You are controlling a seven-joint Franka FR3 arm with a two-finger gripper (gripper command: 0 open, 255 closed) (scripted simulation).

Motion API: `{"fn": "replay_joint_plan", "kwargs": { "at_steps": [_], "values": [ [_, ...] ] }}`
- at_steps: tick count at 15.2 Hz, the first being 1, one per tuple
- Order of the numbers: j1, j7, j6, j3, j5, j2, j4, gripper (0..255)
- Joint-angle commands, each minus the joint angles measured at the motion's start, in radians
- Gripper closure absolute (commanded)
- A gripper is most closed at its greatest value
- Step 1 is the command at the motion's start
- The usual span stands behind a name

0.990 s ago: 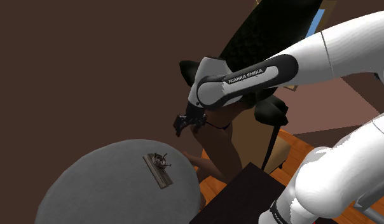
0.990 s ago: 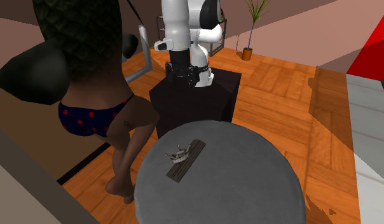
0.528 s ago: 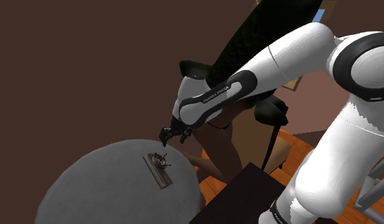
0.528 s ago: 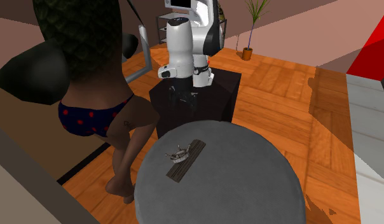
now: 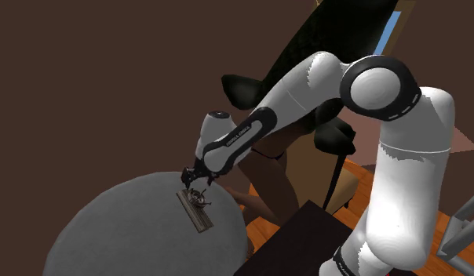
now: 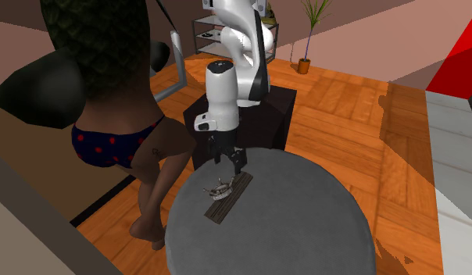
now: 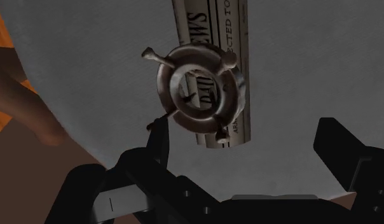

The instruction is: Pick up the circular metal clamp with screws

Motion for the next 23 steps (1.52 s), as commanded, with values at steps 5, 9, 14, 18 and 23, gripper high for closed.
{"fn": "replay_joint_plan", "kwargs": {
  "at_steps": [5, 9, 14, 18, 23],
  "values": [
    [0.051, 0.064, 0.068, -0.049, -0.051, 0.195, 0.131, 0],
    [0.059, 0.067, 0.105, -0.058, -0.058, 0.243, 0.142, 0],
    [0.062, 0.069, 0.119, -0.062, -0.06, 0.263, 0.147, 255],
    [0.062, 0.069, 0.119, -0.062, -0.06, 0.262, 0.147, 255],
    [0.062, 0.069, 0.12, -0.062, -0.06, 0.263, 0.147, 255]
  ]
}}
